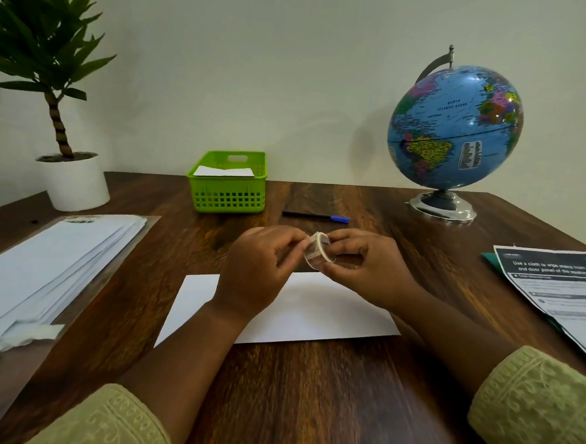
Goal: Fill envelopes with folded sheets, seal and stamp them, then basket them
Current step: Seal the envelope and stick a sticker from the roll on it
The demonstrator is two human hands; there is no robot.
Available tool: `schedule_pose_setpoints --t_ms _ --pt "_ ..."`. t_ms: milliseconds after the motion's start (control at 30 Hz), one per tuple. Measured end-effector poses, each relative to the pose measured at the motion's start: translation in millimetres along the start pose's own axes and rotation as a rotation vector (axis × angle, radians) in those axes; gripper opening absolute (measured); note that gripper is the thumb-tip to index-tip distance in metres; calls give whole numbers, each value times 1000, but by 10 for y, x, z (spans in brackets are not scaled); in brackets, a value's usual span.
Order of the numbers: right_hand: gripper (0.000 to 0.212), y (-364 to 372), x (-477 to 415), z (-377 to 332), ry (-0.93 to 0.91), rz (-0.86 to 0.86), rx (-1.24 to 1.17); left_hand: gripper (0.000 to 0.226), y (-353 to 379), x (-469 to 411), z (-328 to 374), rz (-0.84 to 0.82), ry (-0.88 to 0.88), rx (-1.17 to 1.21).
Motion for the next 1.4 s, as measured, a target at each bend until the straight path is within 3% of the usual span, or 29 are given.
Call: schedule_pose_setpoints --t_ms 200,333,433,567,700,767,833,900,967,1167,1267,1333,1400 --pt "16 -26 -43 161 35 48 32 19 -37 -8 -45 67 -123 104" --pt "17 -181 -234 572 226 164 308 18 29 -2 -45 12 -80 91" --pt "18 -299 -348 961 444 81 582 16 138 15 -30 -84 -13 51" --pt "24 -275 -297 1176 577 -5 659 14 178 25 -27 -124 26 42" --pt "43 -326 -277 970 509 171 541 11 180 29 -21 -146 64 -3" --pt "36 -325 -307 784 477 173 329 9 178 31 -2 -160 88 -39" --pt "26 -198 -291 589 567 -58 -86 7 164 34 16 -165 115 -62" --pt "18 -45 -200 361 601 -360 -299 8 140 39 35 -166 135 -70" --pt "12 35 -121 250 575 -466 -324 8 133 43 58 -170 154 -73" --pt "15 46 15 245 639 -418 -390 7 151 62 113 -162 210 -86" --pt "17 -30 14 251 641 -331 -360 21 164 63 68 -189 151 -75" --pt "15 -87 5 276 671 -246 -332 37 230 81 14 -324 66 -22" --pt "10 -134 11 312 708 -179 -322 44 374 164 -67 -565 -8 14"
Point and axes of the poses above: each hand's wrist, its own x-axis away from the middle knuckle, its own y-axis out of the palm, z = x × y, the point moved 5 cm from there along -x, towards the middle knuckle, and after that the axes turned 2 degrees about -y, right-handed, at the moved point
